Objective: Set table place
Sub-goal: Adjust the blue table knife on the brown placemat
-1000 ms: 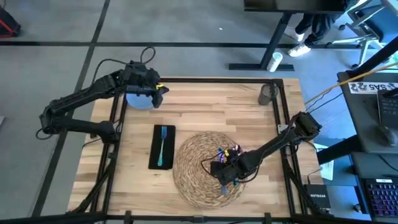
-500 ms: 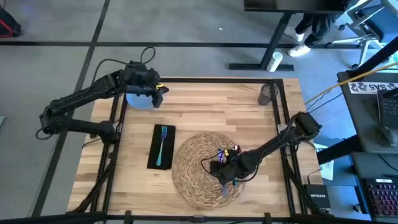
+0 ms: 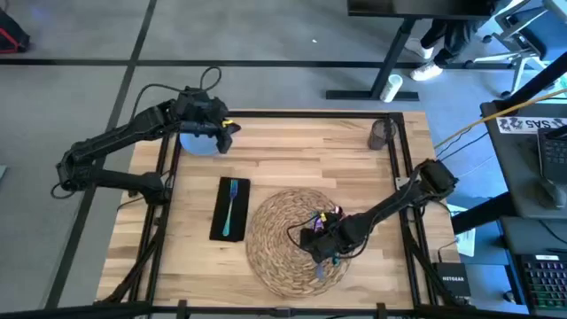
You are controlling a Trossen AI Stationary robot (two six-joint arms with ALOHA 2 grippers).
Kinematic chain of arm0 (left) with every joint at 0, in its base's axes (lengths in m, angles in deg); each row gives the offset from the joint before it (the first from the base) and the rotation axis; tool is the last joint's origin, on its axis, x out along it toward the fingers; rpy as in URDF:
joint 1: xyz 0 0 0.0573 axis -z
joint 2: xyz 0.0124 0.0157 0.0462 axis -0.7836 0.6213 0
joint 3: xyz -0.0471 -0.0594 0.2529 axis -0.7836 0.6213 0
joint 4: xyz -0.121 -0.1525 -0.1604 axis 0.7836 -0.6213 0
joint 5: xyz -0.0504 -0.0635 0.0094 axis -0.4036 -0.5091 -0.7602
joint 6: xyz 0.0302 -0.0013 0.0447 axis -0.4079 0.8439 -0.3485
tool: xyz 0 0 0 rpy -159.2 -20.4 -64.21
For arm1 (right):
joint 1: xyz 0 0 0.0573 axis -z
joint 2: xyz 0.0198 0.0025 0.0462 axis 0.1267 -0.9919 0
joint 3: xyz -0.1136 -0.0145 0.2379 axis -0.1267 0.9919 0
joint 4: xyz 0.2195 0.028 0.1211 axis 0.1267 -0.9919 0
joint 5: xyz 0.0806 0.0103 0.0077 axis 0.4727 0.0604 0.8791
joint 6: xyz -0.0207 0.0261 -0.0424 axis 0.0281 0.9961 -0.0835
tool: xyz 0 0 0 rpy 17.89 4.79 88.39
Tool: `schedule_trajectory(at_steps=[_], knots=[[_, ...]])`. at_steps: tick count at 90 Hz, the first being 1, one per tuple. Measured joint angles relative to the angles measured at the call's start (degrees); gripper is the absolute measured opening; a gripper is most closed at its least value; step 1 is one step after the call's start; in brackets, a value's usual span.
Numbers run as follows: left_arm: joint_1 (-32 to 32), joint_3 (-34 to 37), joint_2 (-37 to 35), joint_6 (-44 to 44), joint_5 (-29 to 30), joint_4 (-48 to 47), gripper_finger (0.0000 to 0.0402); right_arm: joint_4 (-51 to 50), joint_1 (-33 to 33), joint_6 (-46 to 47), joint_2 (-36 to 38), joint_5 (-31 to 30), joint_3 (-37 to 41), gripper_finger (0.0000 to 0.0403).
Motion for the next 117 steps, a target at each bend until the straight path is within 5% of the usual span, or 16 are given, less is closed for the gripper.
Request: schedule_trajectory(at_steps=[25, 117], knots=[[0.0, 0.0, 0.0, 0.0, 0.0, 0.1, 0.0, -13.5, 0.7, -4.3, -0.2, 2.9, -5.8, 0.0028], [0.0, 0.0, 0.0, 0.8, 0.0, 0.4, 0.0, -18.2, 1.1, -6.4, 0.0, 1.9, -5.0, 0.0028]])
